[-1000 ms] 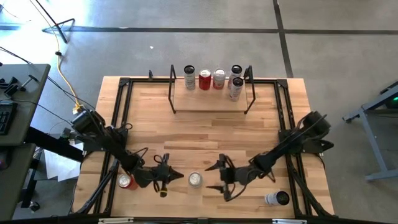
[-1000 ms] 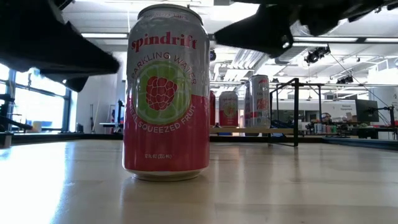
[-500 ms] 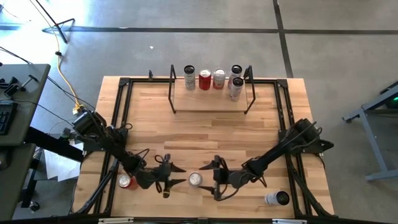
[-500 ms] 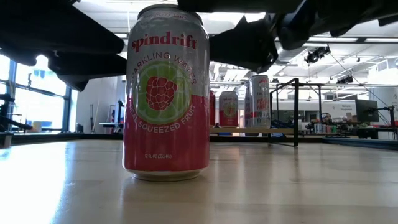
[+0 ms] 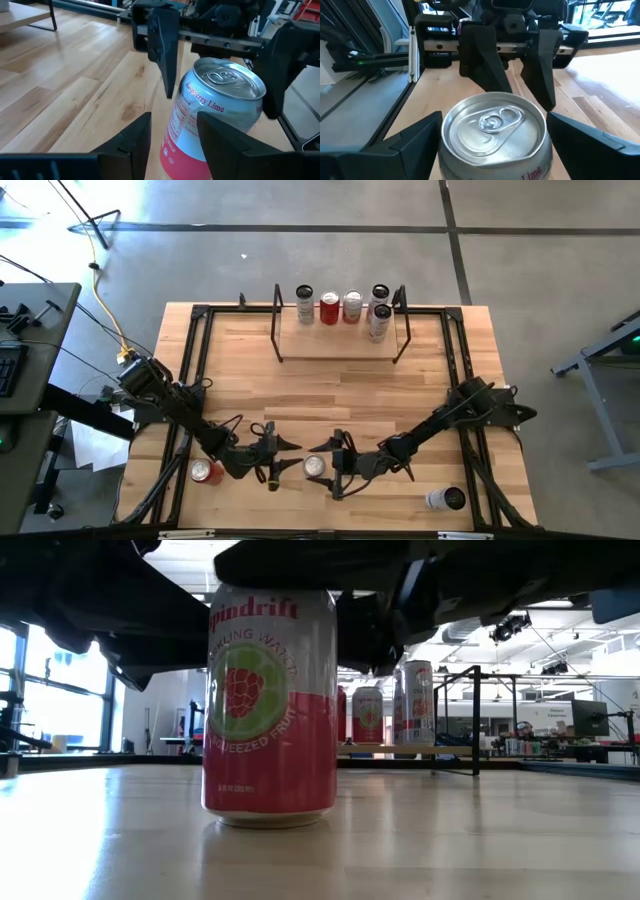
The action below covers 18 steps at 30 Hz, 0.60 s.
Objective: Place canned beverage on shelf
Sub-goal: Put the pink and white soda can on the shelf aligned with the other pink and white soda can
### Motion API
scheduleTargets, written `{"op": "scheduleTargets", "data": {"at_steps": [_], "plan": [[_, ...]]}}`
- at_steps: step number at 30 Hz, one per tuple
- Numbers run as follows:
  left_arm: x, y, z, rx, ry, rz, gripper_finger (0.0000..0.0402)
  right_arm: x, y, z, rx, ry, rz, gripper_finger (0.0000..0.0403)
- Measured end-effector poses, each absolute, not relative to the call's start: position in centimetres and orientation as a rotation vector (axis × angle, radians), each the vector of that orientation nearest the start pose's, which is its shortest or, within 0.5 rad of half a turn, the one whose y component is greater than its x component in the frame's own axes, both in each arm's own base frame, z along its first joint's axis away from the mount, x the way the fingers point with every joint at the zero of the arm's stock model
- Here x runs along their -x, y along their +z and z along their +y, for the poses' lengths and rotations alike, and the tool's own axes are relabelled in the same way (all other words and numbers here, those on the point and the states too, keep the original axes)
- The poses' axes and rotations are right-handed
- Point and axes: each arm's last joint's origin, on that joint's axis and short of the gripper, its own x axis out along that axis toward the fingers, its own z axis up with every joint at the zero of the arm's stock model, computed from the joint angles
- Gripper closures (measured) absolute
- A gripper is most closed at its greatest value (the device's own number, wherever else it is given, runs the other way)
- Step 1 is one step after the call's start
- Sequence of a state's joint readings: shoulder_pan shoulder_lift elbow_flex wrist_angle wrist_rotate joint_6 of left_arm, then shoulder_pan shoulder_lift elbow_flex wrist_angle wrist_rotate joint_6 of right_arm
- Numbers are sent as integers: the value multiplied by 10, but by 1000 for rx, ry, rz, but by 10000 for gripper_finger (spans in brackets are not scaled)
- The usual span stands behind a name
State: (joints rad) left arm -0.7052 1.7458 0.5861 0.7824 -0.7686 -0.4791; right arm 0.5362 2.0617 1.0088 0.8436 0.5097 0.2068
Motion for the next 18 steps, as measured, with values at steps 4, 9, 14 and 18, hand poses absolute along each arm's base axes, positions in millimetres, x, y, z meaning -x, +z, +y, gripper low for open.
{"op": "scheduleTargets", "data": {"at_steps": [4, 9, 14, 18], "plan": [[-242, 130, -180, 229, 129, 256, 255, -363, 131, 199, -91, -7, 183, 89], [-241, 130, -182, 224, 122, 261, 256, -362, 132, 198, -51, -13, 180, 119], [-235, 128, -185, 193, 152, 264, 256, -359, 147, 196, 24, -17, 208, 119], [-231, 125, -188, 168, 174, 276, 256, -353, 168, 189, 124, -21, 255, 119]]}}
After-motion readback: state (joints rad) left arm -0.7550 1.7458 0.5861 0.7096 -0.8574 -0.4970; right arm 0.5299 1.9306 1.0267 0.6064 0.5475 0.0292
